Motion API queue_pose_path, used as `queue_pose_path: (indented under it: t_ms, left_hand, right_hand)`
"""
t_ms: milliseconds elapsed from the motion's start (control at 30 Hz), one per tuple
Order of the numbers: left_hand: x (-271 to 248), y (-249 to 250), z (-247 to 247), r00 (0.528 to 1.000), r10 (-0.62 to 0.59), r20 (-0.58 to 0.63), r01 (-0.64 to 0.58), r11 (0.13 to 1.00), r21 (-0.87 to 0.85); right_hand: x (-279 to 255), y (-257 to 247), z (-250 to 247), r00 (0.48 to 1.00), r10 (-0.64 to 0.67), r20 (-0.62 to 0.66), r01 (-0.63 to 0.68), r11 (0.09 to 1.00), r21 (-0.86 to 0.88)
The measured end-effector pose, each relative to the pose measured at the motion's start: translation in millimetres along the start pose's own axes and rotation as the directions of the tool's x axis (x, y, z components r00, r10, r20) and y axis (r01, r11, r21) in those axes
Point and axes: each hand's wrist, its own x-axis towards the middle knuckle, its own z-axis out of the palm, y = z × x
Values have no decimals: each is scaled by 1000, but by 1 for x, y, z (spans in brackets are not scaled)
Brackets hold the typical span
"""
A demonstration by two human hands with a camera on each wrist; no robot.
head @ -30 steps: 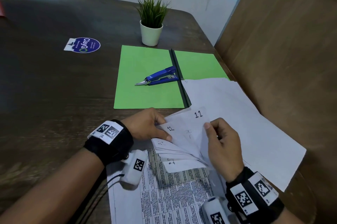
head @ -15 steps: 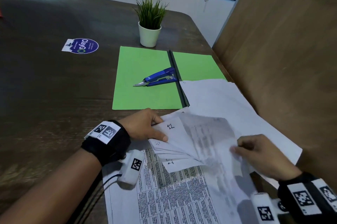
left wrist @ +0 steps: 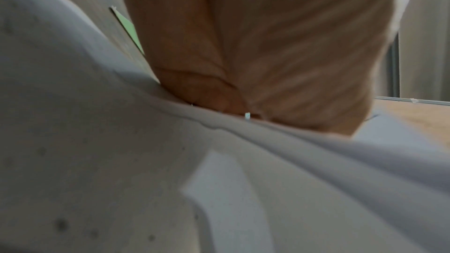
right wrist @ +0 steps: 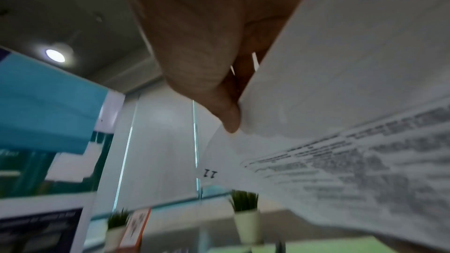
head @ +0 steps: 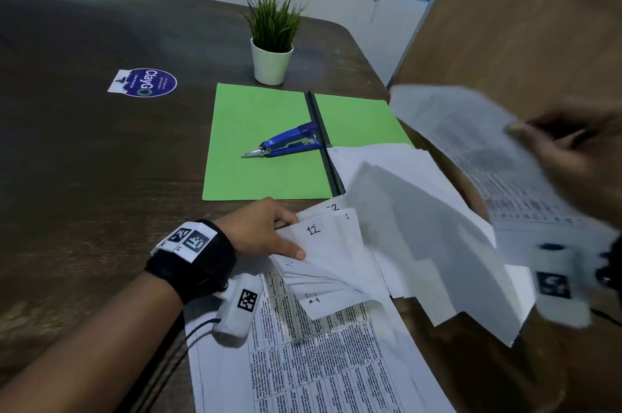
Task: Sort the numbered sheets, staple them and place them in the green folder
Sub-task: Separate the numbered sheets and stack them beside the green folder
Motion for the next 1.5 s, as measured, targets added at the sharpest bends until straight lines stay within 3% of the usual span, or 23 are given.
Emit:
queue_pose_path:
  t_ms: [100,200,300,433,467,567,600,667,733,867,967,1400,1500]
  left_hand:
    - [1,-1,-1,1000,1,8,-1,1000,17]
    - [0,-1,0,1000,8,22,-8,1000,3]
    - [2,-2,0,1000,7,31,-6,1000,-6]
    - [3,-4,0,1000,10,24,-9,1000,-8]
    - [4,-5,1,1000,12,16,-12,1000,-3]
    - [6,-7,2,1000,20,-12,-19,999,33]
    - [6,-7,2,1000,20,-19,-19,999,40]
    - [5,-6,4,999,23,-42,-21,999,45]
    - [5,-5,5,996,44,-72,-42,999,32]
    - [5,-3,9,986,72,-149,-70,997,16]
    - [6,-2,10,985,69,-157,-66,998,22]
    - [5,-1,8,992,-2,-123,5,1000,23]
    - [5,0,8,993,-10,-121,12,1000,15]
  right_hand:
    - [-20,-33,50,983,-151,109,166,975,-149]
    - [-39,-21,107,946,-21,323,82,981,-177]
    - [-56,-2,153,879,35,476,92,966,-240]
    - [-63,0,168,745,117,656,29,978,-207]
    - [-64,-5,165,744,104,660,6,987,-162]
    - [-76,-30,156,866,-4,501,-99,979,178]
    - [-83,-43,154,878,9,479,-162,946,280]
    - [-96,-59,157,841,53,539,-301,873,384]
    - [-106,-65,166,818,104,566,-385,830,405]
    - [-113,-65,180,888,223,401,-396,814,425]
    - [-112,-64,182,906,190,378,-351,837,419]
    - [-119,-60,182,886,174,430,-349,860,373]
    - [-120,-61,184,910,164,380,-324,854,408]
